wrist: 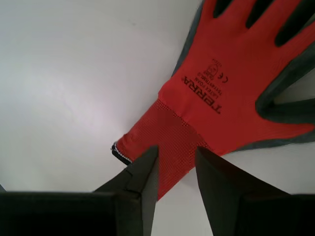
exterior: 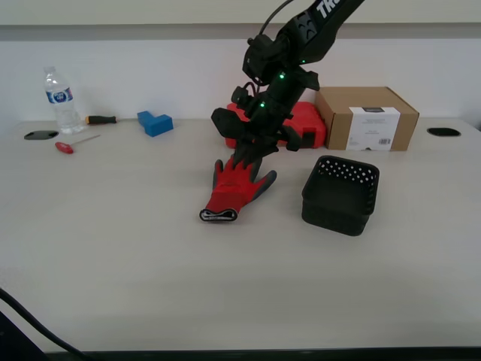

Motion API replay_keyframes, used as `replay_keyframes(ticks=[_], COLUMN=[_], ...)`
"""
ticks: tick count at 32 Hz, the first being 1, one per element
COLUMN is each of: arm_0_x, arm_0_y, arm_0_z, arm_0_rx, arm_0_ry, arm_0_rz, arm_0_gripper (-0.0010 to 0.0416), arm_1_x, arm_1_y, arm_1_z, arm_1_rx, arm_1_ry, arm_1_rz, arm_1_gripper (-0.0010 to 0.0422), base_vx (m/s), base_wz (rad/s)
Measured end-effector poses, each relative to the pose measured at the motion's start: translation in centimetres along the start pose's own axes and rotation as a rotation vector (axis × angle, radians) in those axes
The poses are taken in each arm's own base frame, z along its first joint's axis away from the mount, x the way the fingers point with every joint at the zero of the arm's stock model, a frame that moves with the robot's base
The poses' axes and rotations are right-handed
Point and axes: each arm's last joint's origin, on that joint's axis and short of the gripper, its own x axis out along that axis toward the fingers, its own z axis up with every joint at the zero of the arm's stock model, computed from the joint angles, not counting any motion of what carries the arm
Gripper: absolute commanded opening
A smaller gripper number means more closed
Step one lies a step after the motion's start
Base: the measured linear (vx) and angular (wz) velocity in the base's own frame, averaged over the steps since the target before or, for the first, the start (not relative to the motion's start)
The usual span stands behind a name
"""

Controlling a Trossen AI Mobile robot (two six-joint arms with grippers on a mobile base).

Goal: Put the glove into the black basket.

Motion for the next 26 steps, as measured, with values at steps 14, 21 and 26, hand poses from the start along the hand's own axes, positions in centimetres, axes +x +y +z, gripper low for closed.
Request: replay_keyframes(ticks=[14,21,26], arm_0_x=[1.8,5.7,6.0], arm_0_y=[0.4,-1.1,-0.6], arm_0_z=[-0.5,-2.9,-2.2], arm_0_rx=[0.055,0.154,0.158], arm_0_ry=[0.008,0.117,0.057], arm_0_rz=[-0.138,-0.167,-0.149], arm_0_gripper=[0.0239,0.0240,0.0240], arm_1_x=[0.0,0.0,0.0], arm_1_y=[0.0,0.0,0.0], arm_1_z=[0.0,0.0,0.0], arm_1_rx=[0.000,0.000,0.000], arm_1_ry=[0.002,0.005,0.005], arm_1_rz=[0.000,0.000,0.000], arm_1_gripper=[0.0000,0.0000,0.0000], base_vx=[0.000,0.000,0.000], base_wz=[0.000,0.000,0.000])
